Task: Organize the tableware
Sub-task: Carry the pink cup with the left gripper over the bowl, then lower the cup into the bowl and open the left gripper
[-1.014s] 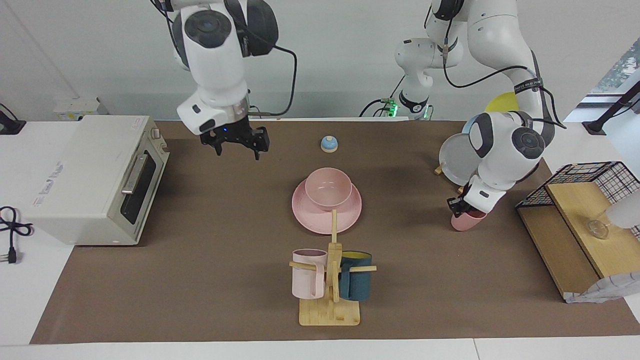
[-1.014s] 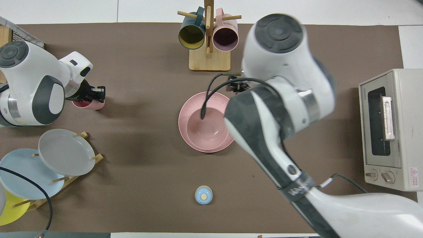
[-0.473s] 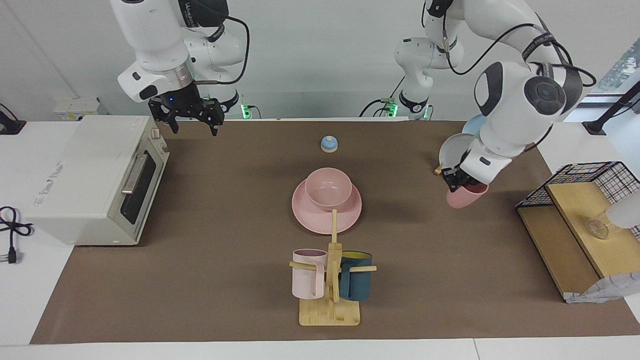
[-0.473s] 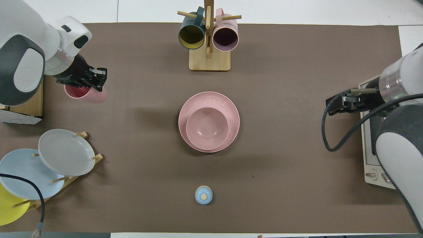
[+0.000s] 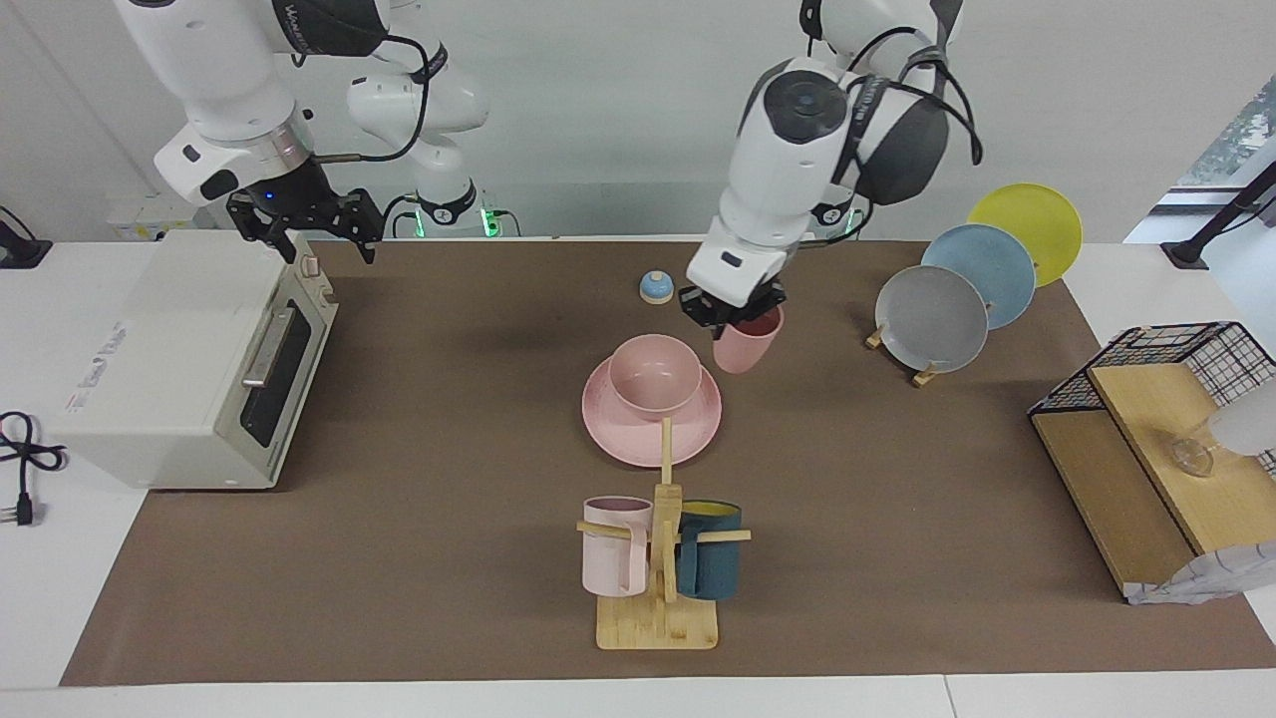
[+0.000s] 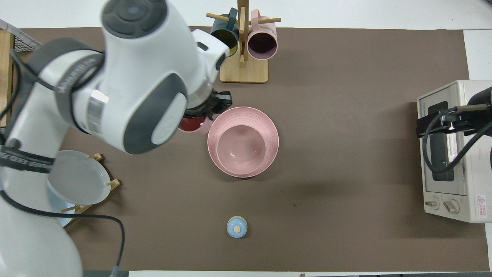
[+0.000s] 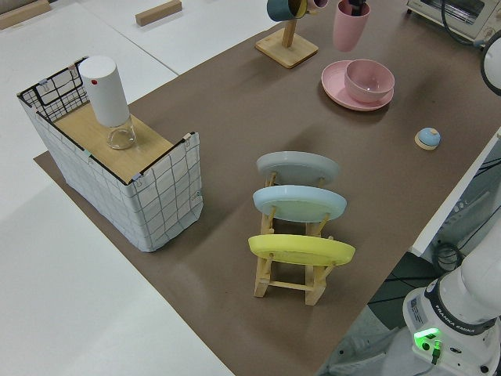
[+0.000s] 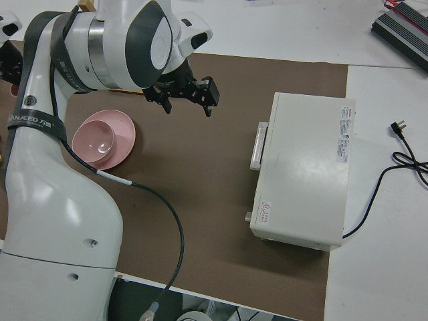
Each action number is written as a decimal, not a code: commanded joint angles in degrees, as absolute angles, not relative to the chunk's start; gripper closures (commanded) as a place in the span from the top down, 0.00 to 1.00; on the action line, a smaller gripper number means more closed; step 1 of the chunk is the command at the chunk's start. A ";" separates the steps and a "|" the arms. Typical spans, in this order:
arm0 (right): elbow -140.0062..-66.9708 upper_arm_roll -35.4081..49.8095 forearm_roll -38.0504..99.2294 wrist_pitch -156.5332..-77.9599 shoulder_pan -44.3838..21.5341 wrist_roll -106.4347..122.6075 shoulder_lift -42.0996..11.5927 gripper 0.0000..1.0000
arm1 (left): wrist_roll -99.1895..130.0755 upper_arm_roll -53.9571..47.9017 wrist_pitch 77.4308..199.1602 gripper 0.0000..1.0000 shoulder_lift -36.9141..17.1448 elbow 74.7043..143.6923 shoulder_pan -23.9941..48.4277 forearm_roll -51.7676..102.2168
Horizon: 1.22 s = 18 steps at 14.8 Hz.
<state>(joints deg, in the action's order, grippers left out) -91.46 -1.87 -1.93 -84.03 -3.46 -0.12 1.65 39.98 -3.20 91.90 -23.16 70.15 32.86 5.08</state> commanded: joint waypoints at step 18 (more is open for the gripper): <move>-90.88 -3.07 -0.70 -82.44 0.35 4.31 1.58 1.00 | 49.13 -1.93 112.06 0.00 -26.54 86.66 39.20 4.92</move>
<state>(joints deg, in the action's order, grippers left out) -91.51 -2.67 -1.90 -83.10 -0.38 2.18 1.63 48.34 -2.92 110.18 -27.75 84.16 38.23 5.06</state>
